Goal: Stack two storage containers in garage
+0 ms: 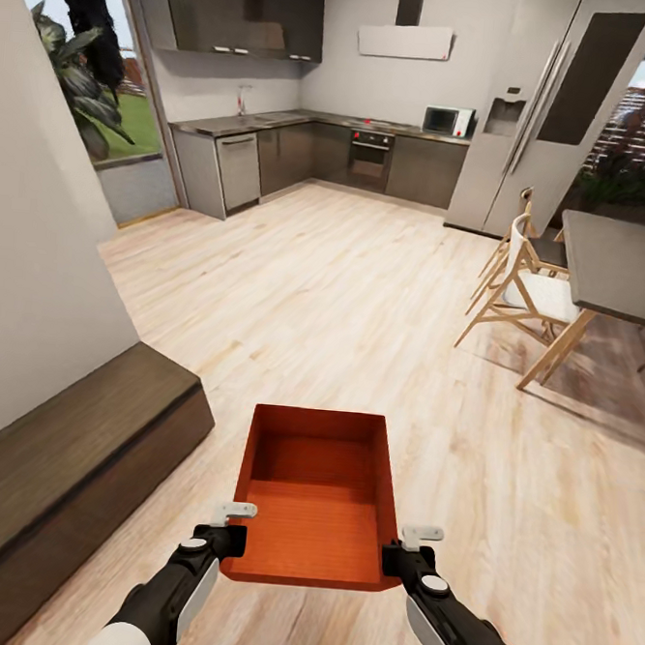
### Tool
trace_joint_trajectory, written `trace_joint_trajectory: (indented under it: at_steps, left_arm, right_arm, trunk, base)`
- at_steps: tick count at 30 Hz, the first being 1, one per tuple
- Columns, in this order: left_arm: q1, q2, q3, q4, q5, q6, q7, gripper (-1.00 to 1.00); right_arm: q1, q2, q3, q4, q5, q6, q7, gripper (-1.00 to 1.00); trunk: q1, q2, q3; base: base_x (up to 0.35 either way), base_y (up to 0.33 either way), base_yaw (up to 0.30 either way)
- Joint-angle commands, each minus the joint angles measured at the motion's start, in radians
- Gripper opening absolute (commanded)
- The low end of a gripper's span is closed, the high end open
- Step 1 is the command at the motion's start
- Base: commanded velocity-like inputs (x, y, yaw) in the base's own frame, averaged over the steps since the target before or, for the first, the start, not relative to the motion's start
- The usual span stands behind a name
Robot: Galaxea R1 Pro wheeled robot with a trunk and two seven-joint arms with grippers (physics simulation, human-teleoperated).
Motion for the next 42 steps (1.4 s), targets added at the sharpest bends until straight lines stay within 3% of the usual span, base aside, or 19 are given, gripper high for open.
trace_joint_trajectory:
  at_steps: [1, 42]
  left_arm:
    - [0.000, 0.001, -0.008, -0.002, 0.006, 0.006, -0.015, -1.00]
    - [0.000, 0.001, -0.008, -0.002, 0.005, 0.006, -0.015, -1.00]
  right_arm:
    - [-0.002, -0.033, 0.008, -0.002, -0.013, -0.002, -0.002, -1.00]
    - [-0.002, -0.031, 0.008, -0.002, -0.013, -0.002, -0.002, -1.00]
  trunk:
    - [0.000, -0.001, -0.001]
    - [0.000, -0.001, -0.019]
  base:
    - [0.000, 0.000, -0.278]
    - [0.000, 0.000, -0.278]
